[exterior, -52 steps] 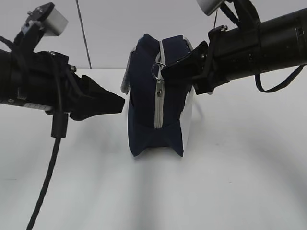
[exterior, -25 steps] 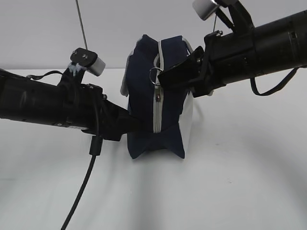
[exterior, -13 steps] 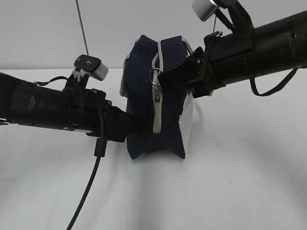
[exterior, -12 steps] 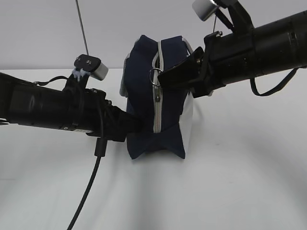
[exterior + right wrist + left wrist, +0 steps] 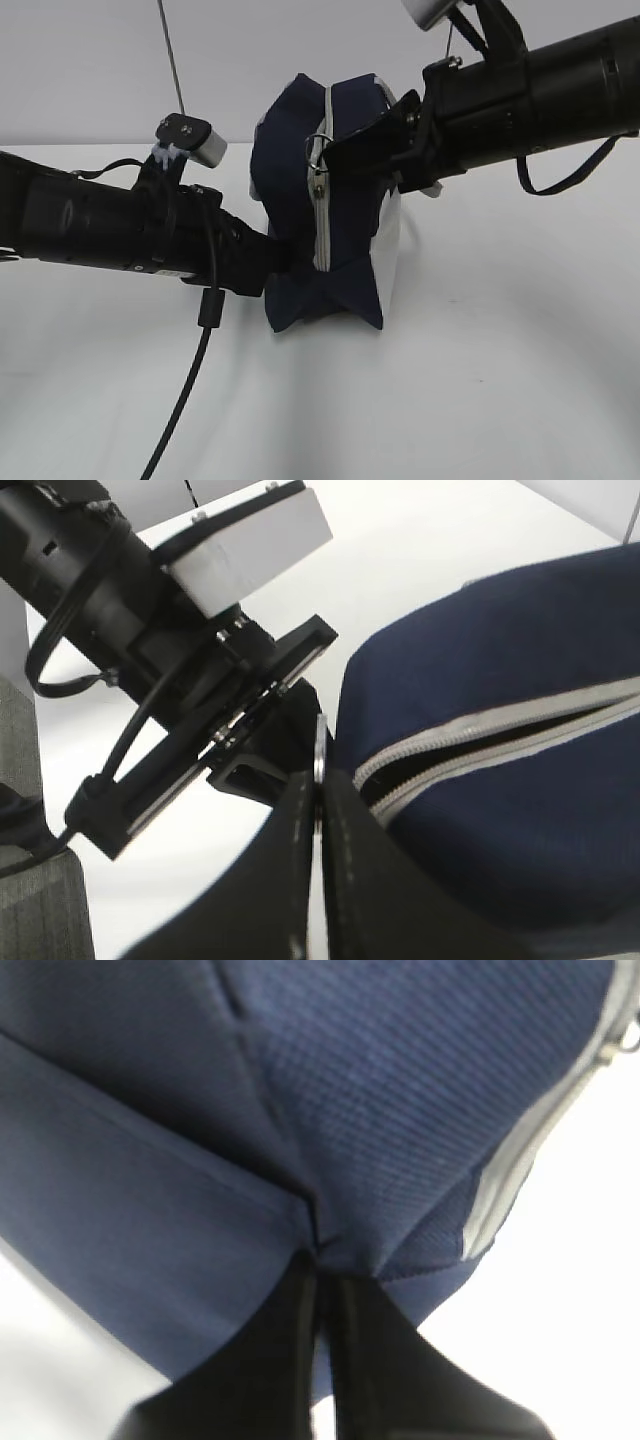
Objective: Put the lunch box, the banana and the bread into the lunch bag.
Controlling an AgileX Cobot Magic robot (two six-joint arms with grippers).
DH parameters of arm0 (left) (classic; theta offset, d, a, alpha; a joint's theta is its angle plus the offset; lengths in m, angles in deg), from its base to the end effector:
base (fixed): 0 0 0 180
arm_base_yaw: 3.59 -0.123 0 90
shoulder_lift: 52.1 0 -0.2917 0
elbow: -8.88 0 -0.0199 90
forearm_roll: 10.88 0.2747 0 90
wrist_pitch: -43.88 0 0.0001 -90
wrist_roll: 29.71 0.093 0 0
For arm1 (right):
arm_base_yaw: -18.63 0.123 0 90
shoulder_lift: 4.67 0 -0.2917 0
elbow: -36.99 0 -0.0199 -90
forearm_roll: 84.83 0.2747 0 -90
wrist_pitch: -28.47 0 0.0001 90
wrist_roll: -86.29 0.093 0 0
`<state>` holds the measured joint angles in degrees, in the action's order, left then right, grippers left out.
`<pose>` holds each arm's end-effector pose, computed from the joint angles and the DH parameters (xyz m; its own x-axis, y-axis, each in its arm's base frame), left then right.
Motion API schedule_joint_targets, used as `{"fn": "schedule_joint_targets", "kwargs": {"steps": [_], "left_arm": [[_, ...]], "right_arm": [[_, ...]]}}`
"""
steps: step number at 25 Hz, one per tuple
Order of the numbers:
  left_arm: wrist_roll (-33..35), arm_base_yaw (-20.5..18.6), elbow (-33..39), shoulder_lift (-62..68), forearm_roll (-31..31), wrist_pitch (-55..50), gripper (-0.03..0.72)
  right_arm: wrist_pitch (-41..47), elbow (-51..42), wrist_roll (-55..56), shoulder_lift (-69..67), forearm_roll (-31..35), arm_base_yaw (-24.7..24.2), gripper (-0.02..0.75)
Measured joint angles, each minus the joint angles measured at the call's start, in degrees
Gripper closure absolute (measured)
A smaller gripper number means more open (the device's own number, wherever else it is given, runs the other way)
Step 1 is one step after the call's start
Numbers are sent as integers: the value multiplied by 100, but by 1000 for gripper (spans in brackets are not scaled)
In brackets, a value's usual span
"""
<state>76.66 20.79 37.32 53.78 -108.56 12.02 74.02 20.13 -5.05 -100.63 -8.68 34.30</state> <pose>0.2999 -0.1894 0.1754 -0.4835 0.3388 -0.8071 0.7874 0.5712 -0.2319 0.3147 0.1553 0.2850 -0.2773 -0.3428 -0.8975 -0.8865 0.4515 0.1014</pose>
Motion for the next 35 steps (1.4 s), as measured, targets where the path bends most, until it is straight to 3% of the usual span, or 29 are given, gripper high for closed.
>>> {"fn": "schedule_joint_targets", "kwargs": {"steps": [14,20,29,35], "left_arm": [[10,0,-5,0,0,-20,680],[10,0,-5,0,90,-9,680],[-35,0,-5,0,300,11,680],[-35,0,-5,0,318,11,675]], "right_arm": [[-126,481,112,-44,-23,0,738],[-104,754,112,-165,-474,0,738],[634,1665,375,-812,-1123,-75,738],[1165,2302,545,-1276,-1227,-466,738]]}}
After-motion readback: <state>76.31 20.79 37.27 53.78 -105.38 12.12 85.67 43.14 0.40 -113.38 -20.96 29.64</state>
